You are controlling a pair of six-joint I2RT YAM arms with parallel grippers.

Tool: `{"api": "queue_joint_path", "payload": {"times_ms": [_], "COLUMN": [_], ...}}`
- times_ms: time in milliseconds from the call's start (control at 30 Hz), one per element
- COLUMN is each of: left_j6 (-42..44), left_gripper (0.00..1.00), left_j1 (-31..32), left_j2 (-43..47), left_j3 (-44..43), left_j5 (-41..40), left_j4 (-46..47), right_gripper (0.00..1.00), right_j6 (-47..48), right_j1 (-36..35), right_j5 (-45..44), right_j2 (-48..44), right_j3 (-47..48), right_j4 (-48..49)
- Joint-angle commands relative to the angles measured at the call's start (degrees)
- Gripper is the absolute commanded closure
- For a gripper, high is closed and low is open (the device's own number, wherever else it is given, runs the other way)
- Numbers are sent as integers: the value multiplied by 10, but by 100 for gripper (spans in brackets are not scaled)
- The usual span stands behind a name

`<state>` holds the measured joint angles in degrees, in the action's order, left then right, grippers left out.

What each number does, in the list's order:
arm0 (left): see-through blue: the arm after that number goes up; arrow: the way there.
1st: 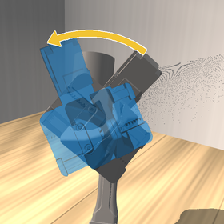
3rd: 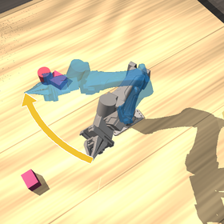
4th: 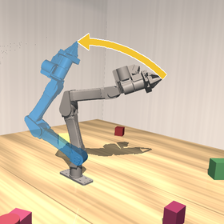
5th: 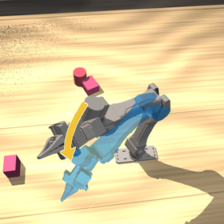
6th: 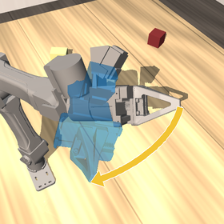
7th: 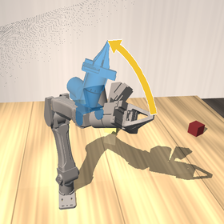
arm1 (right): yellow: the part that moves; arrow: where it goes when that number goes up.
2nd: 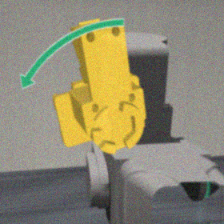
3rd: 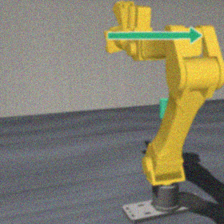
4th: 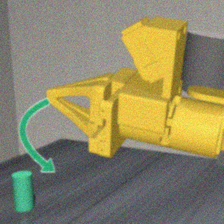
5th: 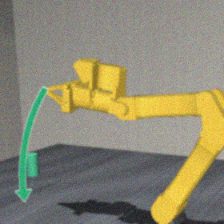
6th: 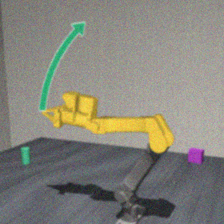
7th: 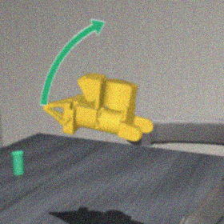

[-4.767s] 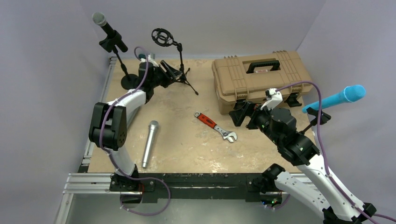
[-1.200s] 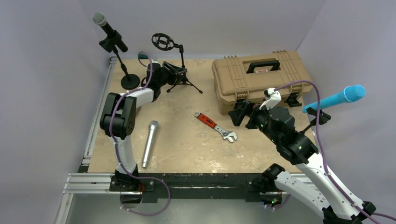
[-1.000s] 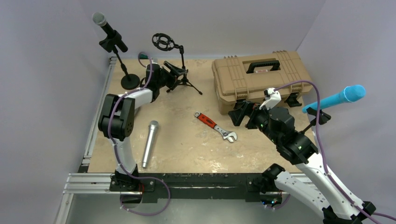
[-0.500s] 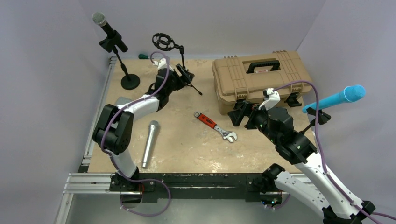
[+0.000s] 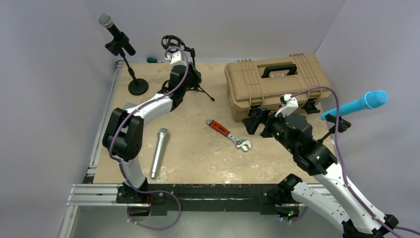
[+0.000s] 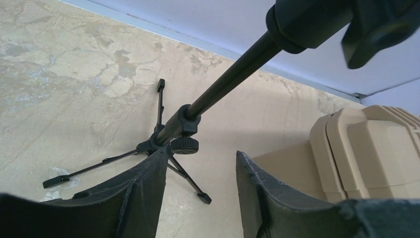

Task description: Remove the microphone from the stand

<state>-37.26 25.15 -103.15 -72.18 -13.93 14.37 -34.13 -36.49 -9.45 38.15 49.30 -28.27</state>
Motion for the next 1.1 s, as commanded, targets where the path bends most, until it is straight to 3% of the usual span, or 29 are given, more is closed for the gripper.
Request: {"api": "queue_joint_path", "payload": {"times_ms": [0, 900, 1000, 1067], "left_j6": [33, 86, 86, 86], "left_gripper": [51, 71, 72, 67], "left_j1": [0, 12, 11, 11], "left_j2": [-18, -74, -79, -80], "left_j3": [-30, -108, -115, -119], "left_j5": [-6, -40, -48, -54], "left_j4": [1, -59, -70, -77], "right_gripper": [1, 1, 1, 1], "right_j6": [-4, -4, -3, -3], "right_j1": [-3, -3, -3, -3], "right_j5": [-6, -11, -11, -10], "right_j2": [-5, -10, -10, -9], "right_j3": [4, 5, 5, 5], "right_j4": [13, 8, 8, 9]}}
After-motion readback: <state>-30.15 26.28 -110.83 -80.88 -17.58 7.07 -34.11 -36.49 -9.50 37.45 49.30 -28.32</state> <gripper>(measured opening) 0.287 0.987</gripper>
